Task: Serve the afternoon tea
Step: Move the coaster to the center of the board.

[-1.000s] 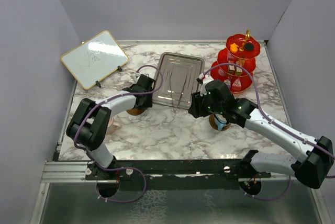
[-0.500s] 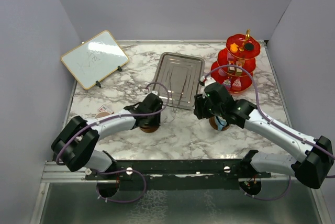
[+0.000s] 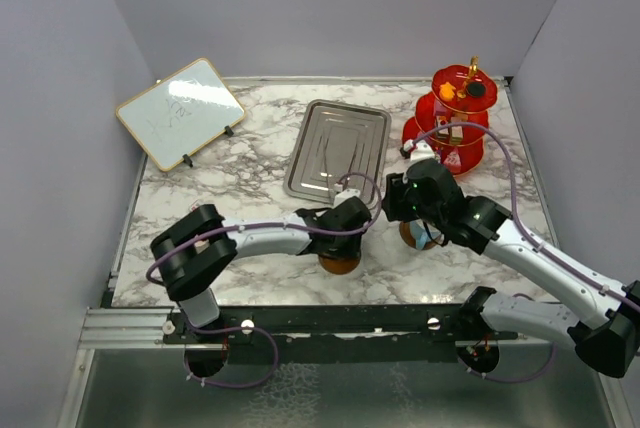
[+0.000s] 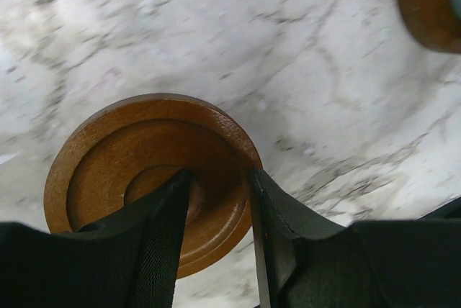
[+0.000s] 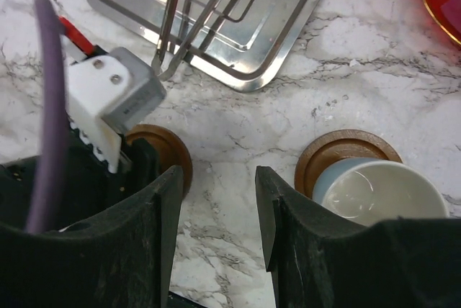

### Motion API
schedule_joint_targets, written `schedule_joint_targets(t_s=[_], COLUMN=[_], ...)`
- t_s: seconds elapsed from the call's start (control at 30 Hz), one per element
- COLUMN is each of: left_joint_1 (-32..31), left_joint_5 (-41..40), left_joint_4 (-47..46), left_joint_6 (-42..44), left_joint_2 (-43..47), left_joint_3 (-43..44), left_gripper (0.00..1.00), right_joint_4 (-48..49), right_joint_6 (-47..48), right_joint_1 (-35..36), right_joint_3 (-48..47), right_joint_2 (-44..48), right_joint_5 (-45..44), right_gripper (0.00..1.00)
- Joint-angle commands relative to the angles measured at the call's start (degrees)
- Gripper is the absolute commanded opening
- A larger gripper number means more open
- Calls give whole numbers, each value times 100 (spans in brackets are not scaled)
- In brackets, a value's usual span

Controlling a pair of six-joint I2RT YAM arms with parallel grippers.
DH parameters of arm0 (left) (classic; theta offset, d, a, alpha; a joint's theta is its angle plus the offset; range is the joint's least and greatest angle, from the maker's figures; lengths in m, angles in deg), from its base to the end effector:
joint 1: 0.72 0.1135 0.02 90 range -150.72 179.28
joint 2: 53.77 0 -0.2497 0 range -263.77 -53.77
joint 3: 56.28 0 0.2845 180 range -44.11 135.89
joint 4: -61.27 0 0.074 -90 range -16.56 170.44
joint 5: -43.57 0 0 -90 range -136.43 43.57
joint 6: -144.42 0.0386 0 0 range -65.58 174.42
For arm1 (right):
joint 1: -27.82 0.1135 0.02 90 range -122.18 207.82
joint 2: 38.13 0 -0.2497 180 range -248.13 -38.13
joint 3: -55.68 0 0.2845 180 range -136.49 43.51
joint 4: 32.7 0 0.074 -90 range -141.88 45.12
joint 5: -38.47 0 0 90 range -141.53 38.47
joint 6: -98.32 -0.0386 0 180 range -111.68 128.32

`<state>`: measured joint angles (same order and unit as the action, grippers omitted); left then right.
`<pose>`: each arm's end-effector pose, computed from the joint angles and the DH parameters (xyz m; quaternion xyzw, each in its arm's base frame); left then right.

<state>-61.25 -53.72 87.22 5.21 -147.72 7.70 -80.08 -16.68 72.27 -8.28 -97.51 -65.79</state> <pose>0.1748 -0.2993 0.1275 0.0756 0.9514 -0.2042 0.2180 0.1909 0.1740 0.2754 -0.1046 0.9046 0.1328 0.3913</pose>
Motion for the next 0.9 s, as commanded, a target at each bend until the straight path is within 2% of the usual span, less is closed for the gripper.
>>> schedule_joint_targets(t_s=[0.0,0.2,0.33,0.87], left_joint_1=[-213,-275,-275,-263], left_joint_5=[-138,-429,-756,-1456], left_joint_4=[-292,-435,-361,-117], left_joint_6=[-64,15,179,719], left_joint_2=[-660,-1044,-1207,-1473], left_joint_3=[664,1093,1355,2021], left_gripper=[41,41,41,43], right_joint_4=[-180,-532,-666,-656], right_joint_6=[-274,-666,-802,-910], right_joint_1=[2,0,-8,-3], right_joint_3=[-6,-48,-50,11], right_joint_2=[300,614,726,926], right_joint_5=[-714,-1608,-1898,-1859], right_gripper=[46,46,48,49])
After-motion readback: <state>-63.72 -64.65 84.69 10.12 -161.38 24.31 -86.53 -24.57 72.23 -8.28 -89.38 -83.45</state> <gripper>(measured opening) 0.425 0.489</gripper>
